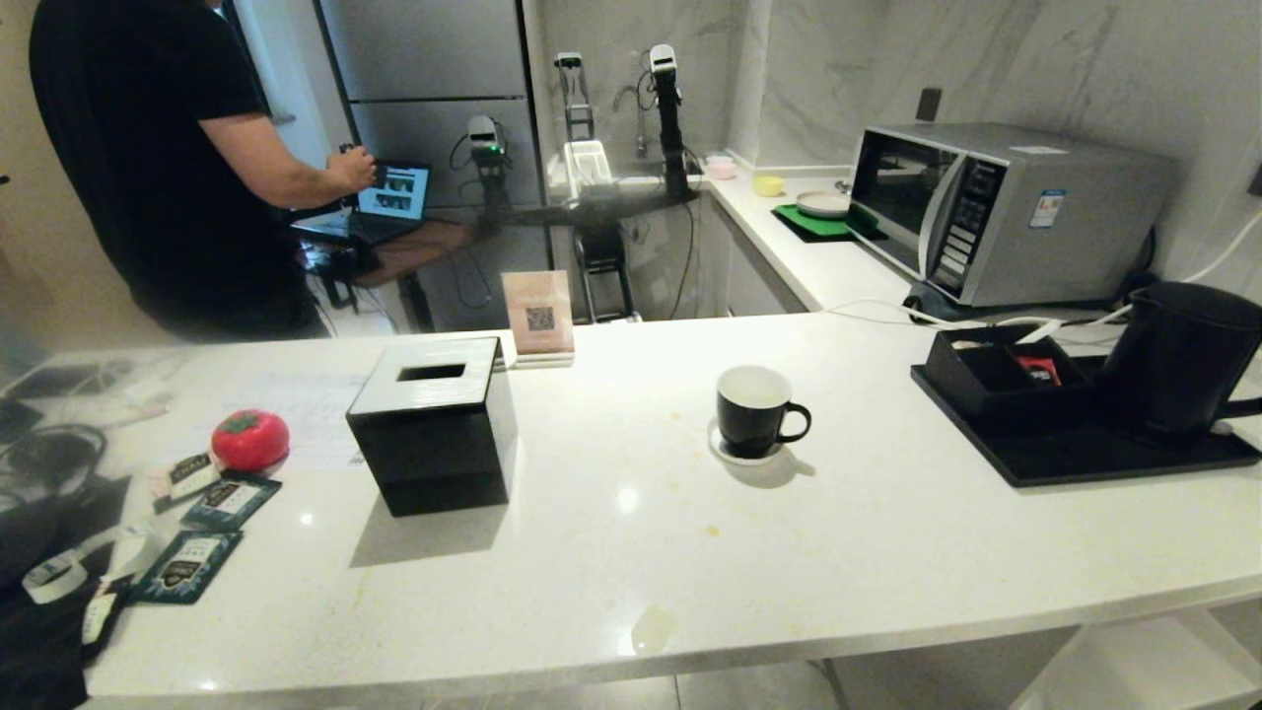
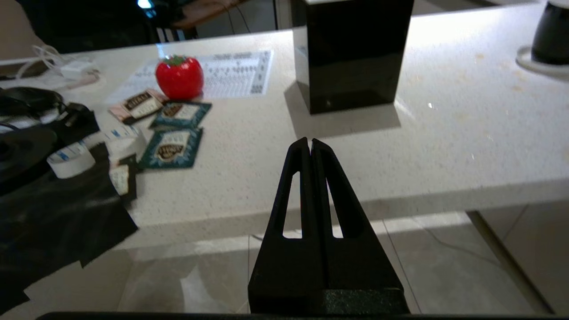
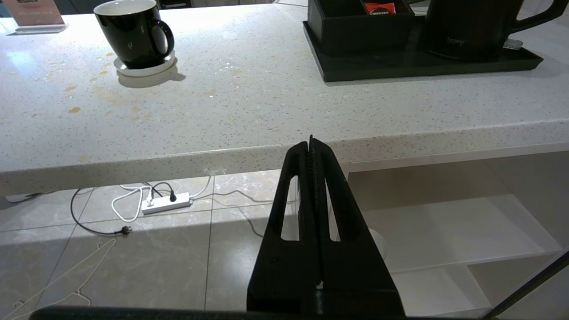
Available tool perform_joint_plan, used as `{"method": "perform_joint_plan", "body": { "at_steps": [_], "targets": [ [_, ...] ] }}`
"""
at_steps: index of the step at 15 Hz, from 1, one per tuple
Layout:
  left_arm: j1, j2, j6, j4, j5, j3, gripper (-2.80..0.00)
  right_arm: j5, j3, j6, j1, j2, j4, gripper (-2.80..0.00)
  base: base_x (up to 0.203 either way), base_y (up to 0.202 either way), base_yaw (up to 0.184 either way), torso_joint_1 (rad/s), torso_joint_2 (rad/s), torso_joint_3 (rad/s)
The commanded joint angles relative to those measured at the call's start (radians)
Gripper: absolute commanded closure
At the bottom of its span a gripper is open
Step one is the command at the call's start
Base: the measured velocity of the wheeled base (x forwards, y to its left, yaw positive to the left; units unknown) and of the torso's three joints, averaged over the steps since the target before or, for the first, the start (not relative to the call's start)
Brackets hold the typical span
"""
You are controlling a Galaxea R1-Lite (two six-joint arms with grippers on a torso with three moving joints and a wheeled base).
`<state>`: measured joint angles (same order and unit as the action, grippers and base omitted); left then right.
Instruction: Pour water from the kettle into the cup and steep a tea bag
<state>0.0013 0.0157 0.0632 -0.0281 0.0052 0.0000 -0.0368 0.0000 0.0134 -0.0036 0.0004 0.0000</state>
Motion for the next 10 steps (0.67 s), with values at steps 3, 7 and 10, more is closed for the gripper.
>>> {"method": "perform_joint_plan", "body": {
  "at_steps": [3,7,10],
  "targets": [
    [0.0,-0.014,-0.002,0.013,-0.004,0.0,0.0,0.0,0.0,0.0,0.0,0.0,0.0,0.0,0.0,0.0,0.0,0.0,0.0,0.0],
    [0.0,-0.014,-0.026,0.014,-0.002,0.0,0.0,0.0,0.0,0.0,-0.001,0.0,0.0,0.0,0.0,0.0,0.0,0.0,0.0,0.0],
    [-0.001,-0.014,-0.028,0.014,-0.002,0.0,0.0,0.0,0.0,0.0,0.0,0.0,0.0,0.0,0.0,0.0,0.0,0.0,0.0,0.0]
  ]
}}
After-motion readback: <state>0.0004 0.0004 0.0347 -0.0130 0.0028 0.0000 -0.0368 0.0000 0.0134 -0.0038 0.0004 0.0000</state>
